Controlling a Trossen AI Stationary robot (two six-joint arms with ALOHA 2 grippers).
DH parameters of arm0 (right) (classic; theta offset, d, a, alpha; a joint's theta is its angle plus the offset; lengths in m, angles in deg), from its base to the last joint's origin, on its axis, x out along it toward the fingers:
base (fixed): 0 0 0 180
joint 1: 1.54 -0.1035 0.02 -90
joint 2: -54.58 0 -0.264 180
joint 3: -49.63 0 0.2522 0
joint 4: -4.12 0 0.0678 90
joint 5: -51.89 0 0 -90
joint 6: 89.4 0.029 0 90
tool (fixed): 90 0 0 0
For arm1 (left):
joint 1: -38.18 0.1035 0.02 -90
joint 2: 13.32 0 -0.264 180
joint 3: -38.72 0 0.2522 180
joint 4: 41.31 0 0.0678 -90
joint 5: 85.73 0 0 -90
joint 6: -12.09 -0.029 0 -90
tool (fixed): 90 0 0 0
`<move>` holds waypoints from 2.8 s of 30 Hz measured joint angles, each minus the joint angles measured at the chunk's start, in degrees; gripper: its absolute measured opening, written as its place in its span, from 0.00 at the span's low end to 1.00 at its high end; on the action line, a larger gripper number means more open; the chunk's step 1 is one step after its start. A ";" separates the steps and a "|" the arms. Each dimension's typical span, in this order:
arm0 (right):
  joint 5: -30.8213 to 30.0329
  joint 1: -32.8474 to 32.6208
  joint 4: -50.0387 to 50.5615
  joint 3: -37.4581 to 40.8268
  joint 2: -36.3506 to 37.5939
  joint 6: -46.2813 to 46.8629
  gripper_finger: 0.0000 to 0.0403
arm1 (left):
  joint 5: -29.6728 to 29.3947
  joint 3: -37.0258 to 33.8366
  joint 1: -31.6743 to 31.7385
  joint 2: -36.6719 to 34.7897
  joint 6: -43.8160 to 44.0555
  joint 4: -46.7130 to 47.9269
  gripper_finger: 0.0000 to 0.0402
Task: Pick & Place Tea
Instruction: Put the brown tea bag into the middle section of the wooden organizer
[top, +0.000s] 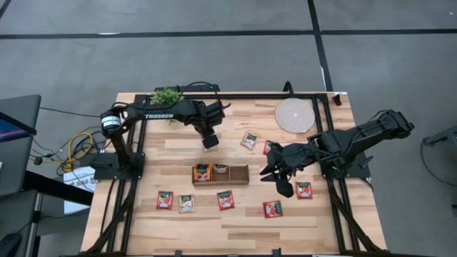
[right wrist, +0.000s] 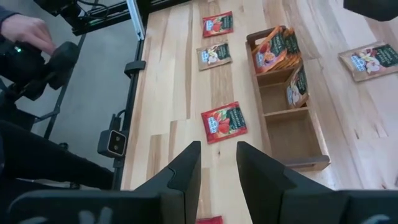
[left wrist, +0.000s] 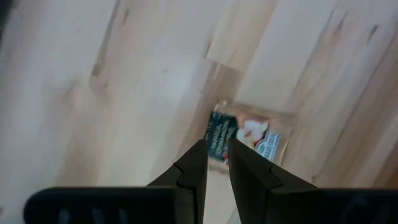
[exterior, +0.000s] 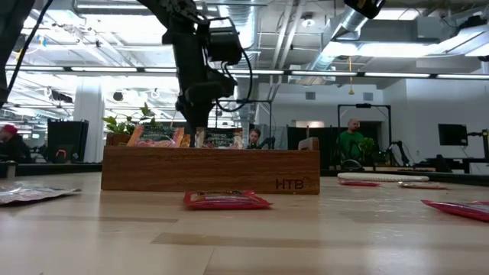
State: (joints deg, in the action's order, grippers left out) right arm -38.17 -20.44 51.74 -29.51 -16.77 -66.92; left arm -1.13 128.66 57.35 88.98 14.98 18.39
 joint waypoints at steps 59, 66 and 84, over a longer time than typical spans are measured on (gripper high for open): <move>0.00 0.28 -1.85 -0.01 0.00 0.02 0.24 | 3.03 -0.48 3.53 11.54 -4.00 -2.24 0.00; 0.02 0.28 -2.28 -0.01 0.00 0.02 0.24 | -4.63 0.42 1.06 7.34 -1.87 0.36 0.00; 0.02 0.28 -2.67 -0.01 -0.01 0.02 0.24 | -28.43 4.29 -32.01 -6.74 16.48 7.64 0.00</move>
State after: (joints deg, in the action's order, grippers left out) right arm -38.15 -20.16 49.07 -29.51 -16.78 -66.89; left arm -29.57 132.95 25.34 82.24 31.46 26.03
